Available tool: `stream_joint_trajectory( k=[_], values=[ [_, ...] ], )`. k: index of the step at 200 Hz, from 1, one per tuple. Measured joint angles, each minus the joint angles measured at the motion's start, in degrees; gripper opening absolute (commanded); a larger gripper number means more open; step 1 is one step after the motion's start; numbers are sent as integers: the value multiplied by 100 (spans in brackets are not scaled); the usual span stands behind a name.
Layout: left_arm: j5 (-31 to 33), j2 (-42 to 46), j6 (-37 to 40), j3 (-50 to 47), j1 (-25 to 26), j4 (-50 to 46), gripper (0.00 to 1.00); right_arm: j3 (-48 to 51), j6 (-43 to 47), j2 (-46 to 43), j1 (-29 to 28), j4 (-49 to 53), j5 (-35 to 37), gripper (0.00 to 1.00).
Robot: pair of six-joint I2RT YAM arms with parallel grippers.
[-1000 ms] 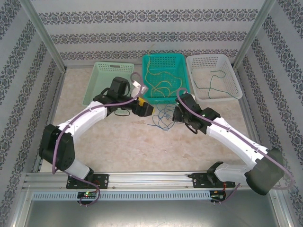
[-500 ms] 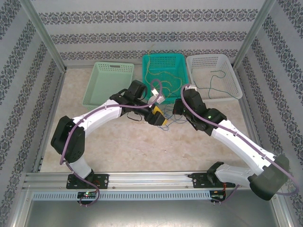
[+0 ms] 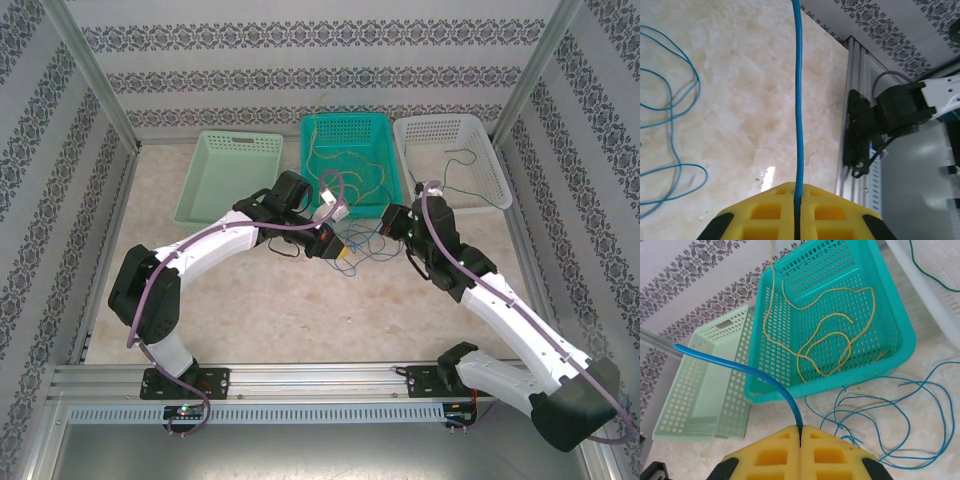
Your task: Untangle the cables
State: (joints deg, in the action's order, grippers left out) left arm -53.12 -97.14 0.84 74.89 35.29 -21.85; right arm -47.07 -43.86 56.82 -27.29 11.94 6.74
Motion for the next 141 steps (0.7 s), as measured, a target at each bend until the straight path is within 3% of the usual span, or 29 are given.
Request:
stream_joint_trajectory(
  k=[62, 141],
  values=[
    [772, 197, -505, -428, 0, 560, 0, 1152, -1327, -400, 157, -1355, -160, 0],
    [1786, 800, -1209, -898, 24, 1425, 0, 2422, -3954, -339, -4, -3386, 415, 0]
  ],
)
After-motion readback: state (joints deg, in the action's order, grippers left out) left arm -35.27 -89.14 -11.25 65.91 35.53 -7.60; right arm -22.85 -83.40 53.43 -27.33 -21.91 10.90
